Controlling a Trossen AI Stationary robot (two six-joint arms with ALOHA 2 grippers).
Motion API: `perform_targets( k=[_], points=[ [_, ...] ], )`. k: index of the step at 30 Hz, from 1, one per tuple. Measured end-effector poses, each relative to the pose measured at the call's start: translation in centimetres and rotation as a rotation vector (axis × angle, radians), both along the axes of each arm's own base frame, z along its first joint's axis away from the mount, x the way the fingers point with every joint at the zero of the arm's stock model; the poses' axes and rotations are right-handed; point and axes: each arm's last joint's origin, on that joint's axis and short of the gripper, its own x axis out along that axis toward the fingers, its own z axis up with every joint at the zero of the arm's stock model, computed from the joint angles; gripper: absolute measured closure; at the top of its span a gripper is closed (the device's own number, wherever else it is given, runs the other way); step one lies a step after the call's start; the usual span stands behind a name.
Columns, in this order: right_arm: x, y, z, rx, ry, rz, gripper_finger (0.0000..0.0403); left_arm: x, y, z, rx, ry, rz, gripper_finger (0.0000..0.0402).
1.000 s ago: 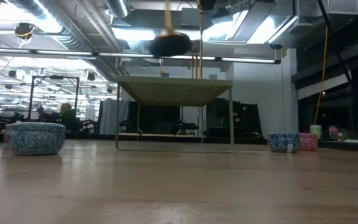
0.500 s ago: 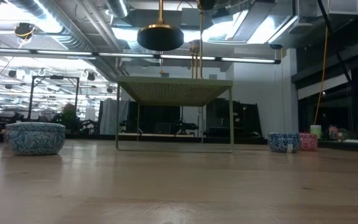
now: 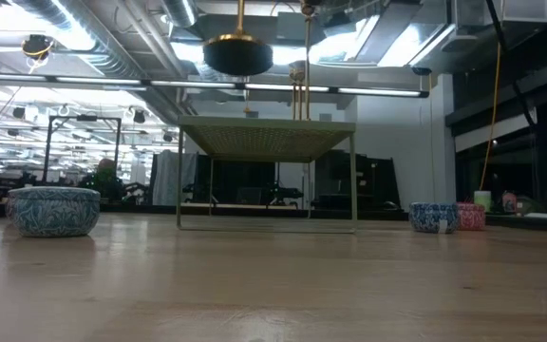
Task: Pick & Place candle stick holders
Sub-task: Align the gold candle holder with the other gold candle holders on the shelf
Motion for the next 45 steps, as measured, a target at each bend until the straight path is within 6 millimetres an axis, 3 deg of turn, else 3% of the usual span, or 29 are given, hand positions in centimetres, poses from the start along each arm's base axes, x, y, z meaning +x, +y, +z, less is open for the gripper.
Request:
perform_targets(
  k=[5, 10, 26, 35, 45],
  points=[
    [0.05, -0.10, 0.22, -0.005, -0.024, -0.032, 0.0207, 0.08, -0.02, 0.32, 0.027, -0.029, -0.007, 0.0304],
    [0.04, -0.10, 0.25, -0.008, -0.026, -0.031, 0.0223, 0.11, 0.06, 0.54, 0.041, -0.051, 0.020, 0.0304],
    [0.04, -0.06, 0.26, -0.015, -0.029, -0.027, 0.0394, 0.18, 0.11, 0.96, 0.058, -0.092, 0.034, 0.0290],
    [0.05, -0.10, 0.31, -0.007, -0.032, -0.032, 0.0338, 0.18, 0.09, 0.94, 0.058, -0.090, 0.033, 0.0299],
    [0.10, -0.03, 0.96, 0.011, -0.099, -0.013, 0.0230, 0.18, 0.09, 1.01, 0.056, -0.096, 0.035, 0.0298]
  ],
)
